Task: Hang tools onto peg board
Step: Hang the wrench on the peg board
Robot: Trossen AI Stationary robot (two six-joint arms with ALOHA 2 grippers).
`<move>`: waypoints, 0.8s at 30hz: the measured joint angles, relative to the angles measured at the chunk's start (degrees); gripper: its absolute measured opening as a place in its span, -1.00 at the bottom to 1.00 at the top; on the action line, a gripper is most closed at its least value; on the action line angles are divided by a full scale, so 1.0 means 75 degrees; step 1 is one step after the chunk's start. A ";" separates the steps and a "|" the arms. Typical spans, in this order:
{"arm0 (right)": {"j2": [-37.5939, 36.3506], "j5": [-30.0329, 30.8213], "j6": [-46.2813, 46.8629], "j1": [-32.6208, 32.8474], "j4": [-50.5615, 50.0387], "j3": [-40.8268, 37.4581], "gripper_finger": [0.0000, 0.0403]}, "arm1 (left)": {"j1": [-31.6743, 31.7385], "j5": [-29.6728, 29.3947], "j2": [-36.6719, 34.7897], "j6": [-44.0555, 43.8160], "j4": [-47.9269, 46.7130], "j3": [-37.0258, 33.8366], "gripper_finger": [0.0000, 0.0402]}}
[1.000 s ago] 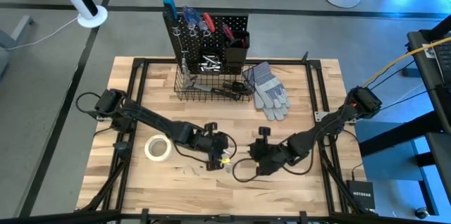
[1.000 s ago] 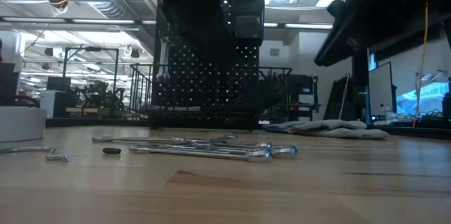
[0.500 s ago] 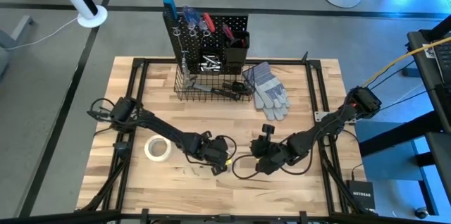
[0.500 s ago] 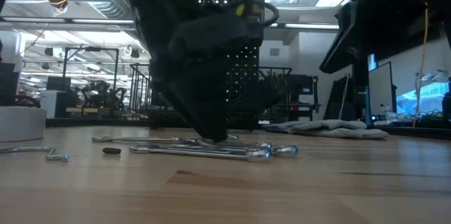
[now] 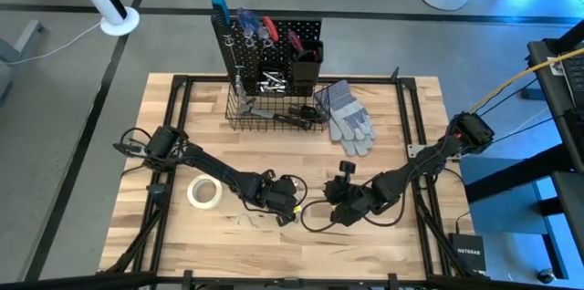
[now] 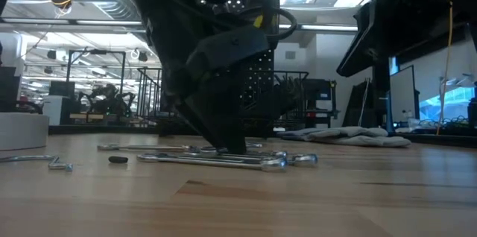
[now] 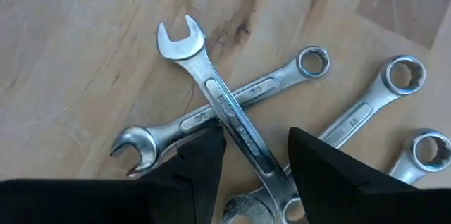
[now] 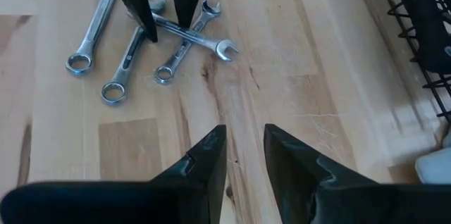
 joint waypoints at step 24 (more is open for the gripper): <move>0.0003 0.0119 0.0013 0.0000 0.0039 0.0000 -0.50 | 0.0000 -0.0467 0.0001 0.1551 0.0082 -0.0361 -0.97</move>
